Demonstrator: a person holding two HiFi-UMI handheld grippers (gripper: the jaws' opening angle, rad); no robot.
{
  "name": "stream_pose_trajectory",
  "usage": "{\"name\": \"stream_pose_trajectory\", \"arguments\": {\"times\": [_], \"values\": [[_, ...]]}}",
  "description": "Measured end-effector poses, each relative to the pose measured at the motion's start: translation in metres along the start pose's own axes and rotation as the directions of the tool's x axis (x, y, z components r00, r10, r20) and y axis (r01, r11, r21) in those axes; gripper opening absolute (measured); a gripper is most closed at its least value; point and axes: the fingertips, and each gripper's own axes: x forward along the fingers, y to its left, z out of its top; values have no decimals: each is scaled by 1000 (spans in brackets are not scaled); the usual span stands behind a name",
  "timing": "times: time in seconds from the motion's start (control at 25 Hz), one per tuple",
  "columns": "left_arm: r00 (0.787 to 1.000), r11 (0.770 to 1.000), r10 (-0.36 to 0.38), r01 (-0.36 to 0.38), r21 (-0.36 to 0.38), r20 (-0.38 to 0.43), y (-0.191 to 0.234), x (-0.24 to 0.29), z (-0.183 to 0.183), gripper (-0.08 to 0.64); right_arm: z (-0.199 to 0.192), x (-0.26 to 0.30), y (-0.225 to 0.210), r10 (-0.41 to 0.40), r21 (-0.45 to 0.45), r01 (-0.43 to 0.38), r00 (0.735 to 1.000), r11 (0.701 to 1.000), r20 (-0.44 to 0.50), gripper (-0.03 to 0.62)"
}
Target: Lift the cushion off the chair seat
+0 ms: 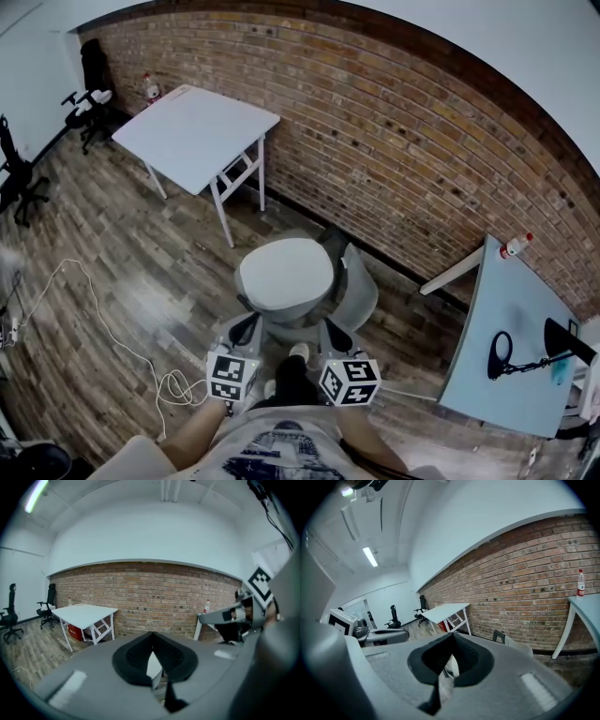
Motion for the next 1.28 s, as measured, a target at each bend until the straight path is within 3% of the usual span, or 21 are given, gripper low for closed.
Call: {"name": "stream_pose_trajectory", "arguments": {"times": [0.6,1.0,1.28], "values": [[998,1000,-3,3,3,-68,44,110,20,-8,30,109,-55,33,29,-31,997,999,-74,-3],[992,1000,15,-14,6,-128,62,192,27,-8,46,173,-117,40,65,-33,993,997,-110,-3],[986,1000,17,-15,17,-167,79,235,16,-8,32,207,-146,22,91,-7,987,996,-160,-3]]}}
